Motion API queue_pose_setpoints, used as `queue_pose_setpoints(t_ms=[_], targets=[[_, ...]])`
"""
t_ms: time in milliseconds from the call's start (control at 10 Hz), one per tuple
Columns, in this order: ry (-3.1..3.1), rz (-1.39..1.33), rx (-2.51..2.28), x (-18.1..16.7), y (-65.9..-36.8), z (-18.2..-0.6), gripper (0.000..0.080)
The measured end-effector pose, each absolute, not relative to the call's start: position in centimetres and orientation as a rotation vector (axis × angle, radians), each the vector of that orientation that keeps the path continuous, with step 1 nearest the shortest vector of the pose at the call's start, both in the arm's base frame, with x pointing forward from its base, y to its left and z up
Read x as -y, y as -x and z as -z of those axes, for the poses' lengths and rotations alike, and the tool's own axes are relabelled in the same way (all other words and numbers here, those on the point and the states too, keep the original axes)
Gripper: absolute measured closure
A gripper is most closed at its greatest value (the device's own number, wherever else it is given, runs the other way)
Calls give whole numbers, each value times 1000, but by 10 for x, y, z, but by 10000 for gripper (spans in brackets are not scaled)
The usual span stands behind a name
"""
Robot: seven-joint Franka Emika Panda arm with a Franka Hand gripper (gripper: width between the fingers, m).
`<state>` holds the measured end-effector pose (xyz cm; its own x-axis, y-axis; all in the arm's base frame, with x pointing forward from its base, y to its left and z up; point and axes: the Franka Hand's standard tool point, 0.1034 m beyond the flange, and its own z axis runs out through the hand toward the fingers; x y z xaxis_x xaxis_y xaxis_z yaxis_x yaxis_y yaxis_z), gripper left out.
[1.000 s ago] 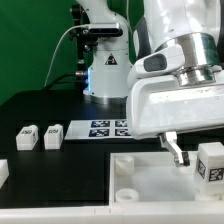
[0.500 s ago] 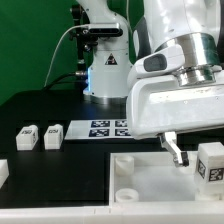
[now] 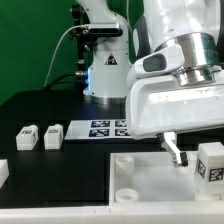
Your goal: Assemble one leg
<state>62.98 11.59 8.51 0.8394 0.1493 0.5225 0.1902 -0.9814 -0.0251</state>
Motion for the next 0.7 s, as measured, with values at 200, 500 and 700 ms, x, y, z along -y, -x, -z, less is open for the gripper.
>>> queue_pose_setpoints(t_ms=[200,500,700], targets=[[2979,650,280,-115,-629,-86,150],[3024,195,301,-119,-623,-88,150],[3022,-148,313,-119,-622,-92,150]])
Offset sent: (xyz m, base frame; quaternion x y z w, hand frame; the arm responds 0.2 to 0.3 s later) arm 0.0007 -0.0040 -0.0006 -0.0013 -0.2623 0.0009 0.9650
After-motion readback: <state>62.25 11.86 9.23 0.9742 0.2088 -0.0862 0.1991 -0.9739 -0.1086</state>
